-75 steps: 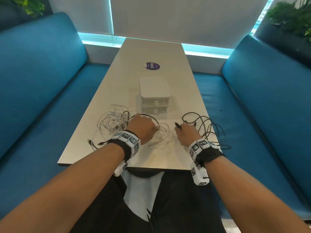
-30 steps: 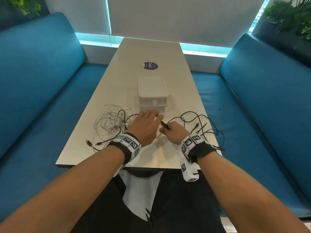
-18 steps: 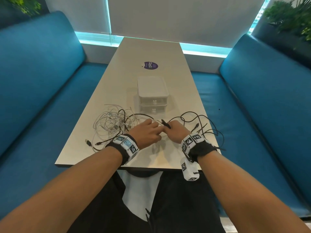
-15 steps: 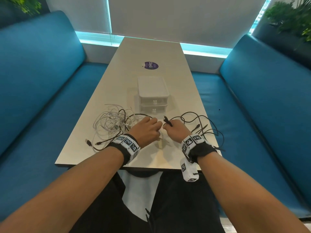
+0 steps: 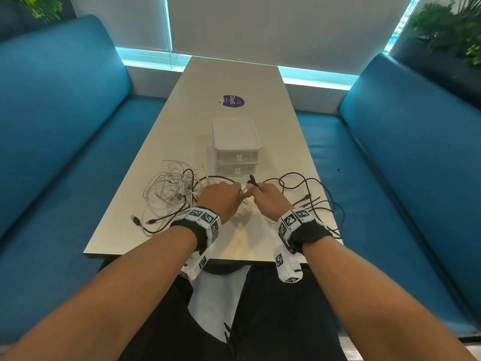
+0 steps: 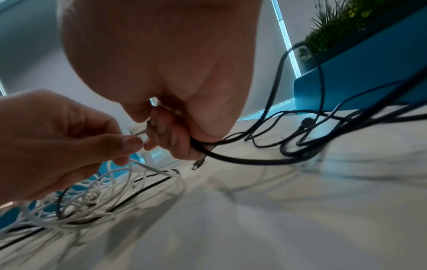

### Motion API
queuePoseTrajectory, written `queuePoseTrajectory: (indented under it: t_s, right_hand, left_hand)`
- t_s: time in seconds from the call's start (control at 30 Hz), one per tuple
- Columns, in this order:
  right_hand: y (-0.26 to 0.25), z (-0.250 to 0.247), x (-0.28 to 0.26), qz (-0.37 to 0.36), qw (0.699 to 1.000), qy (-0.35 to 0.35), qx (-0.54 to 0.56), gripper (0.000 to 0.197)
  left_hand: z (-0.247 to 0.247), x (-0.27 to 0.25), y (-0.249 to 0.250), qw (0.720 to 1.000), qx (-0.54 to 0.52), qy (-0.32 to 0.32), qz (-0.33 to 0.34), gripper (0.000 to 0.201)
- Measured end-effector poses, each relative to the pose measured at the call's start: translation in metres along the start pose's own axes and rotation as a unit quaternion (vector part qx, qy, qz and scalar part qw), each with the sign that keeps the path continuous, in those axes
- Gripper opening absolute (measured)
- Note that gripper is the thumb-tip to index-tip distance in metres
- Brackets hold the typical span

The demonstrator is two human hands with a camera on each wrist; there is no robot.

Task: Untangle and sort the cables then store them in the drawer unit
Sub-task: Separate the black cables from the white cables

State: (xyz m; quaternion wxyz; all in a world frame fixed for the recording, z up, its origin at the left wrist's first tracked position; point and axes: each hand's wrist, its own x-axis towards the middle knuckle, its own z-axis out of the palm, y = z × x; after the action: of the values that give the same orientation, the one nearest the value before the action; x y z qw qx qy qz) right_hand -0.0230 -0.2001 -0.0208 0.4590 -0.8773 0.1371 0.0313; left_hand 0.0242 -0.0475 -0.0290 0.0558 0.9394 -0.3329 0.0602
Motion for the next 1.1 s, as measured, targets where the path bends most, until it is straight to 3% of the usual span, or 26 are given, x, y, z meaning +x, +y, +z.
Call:
queuePoseTrajectory:
  t_s: [0.23,0.4,0.5,0.63,0.73,0.83,1.0,1.1]
  right_hand:
    - [0.005,-0.005,0.006,-0.032,0.997,0.061,-0.038,0.029]
    - [0.005,-0.003,0.003,-0.026,0.997,0.016,-0.078,0.032]
    - [0.01,-0.009,0.002,-0.03,0.984,0.037,-0.171,0.028]
    - [0.018,-0.029,-0.006,0.017,0.968,0.051,-0.244,0.029]
    - [0.009,-0.027,-0.011,0.014,0.994,0.026,-0.101,0.025]
    - [-0.007,-0.016,-0.011,-0.018,0.999,0.006,0.046,0.026]
    - [-0.014,0.004,-0.007,-0.093,0.994,-0.028,-0.053,0.032]
    - [-0.013,0.011,-0.002,-0.061,0.996,-0.056,0.014,0.026]
  left_hand:
    - [0.003,0.0,0.014,0.991,-0.106,-0.061,0.058,0.025]
    - [0.004,-0.001,0.016,0.984,-0.142,-0.083,0.064,0.015]
    - [0.004,-0.003,0.006,0.984,-0.127,-0.115,0.048,0.026]
    - [0.002,-0.004,-0.022,0.982,-0.129,-0.134,0.04,0.028]
    - [0.001,-0.005,-0.023,0.986,-0.081,-0.14,0.044,0.029]
    - [0.004,-0.006,-0.011,0.986,-0.055,-0.148,0.048,0.03]
    - [0.006,-0.01,0.009,0.981,-0.026,-0.182,0.067,0.029]
    - [0.005,-0.013,0.007,0.977,-0.03,-0.205,0.058,0.029]
